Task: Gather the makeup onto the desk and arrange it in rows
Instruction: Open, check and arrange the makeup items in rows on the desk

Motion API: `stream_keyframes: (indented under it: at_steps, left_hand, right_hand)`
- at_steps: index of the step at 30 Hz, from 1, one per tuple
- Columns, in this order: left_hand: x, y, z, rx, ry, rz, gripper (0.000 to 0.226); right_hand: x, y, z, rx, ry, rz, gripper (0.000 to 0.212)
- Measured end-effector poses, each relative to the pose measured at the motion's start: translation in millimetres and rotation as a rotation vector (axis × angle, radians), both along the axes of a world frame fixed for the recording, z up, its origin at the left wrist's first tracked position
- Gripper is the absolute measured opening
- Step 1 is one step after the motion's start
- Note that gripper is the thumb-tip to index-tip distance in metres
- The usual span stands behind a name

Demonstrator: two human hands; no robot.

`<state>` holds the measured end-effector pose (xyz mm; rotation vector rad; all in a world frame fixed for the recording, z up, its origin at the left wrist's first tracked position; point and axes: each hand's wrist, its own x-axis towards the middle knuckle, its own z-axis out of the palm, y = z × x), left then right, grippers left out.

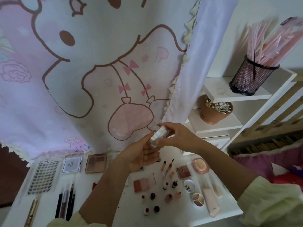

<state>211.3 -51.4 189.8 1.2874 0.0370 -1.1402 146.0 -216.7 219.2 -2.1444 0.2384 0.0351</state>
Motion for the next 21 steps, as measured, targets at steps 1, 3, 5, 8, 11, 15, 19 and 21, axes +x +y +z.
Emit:
stream_keyframes:
  at_steps: [1,3,5,8,11,15,19,21]
  left_hand:
    - [1.4,-0.4,-1.1,0.051,-0.029,0.003,0.038]
    - [3.9,-0.5,-3.0,0.129,-0.1,0.006,0.044]
    - [4.3,-0.4,-2.6,0.169,-0.16,0.016,0.047]
    - [2.8,-3.0,-0.1,0.244,-0.277,0.039,0.043]
    - [3.5,-6.0,-1.6,0.296,-0.342,0.066,0.046]
    - [5.2,0.6,-3.6,0.167,-0.137,0.028,0.06]
    - [-1.1,3.9,-4.9,-0.017,0.041,-0.122,0.083]
    - [-2.9,2.8,-3.7,-0.093,0.09,-0.103,0.079]
  right_hand:
    - [-0.2,-0.1,0.8,-0.021,0.021,0.004,0.041]
    - [-0.9,-1.6,1.0,-0.054,0.084,0.011,0.04]
    - [-1.3,-2.7,-1.4,-0.093,0.144,0.039,0.04]
    - [-2.3,-1.0,-6.8,-0.14,0.198,0.101,0.049]
    - [-1.7,-1.5,-7.9,-0.163,0.227,0.099,0.047]
    - [-3.7,-5.6,-7.5,0.019,0.211,-0.036,0.056]
    - [-5.8,-5.6,-10.3,0.153,0.167,-0.086,0.055]
    - [-7.1,-1.9,-9.7,0.173,0.174,-0.063,0.048]
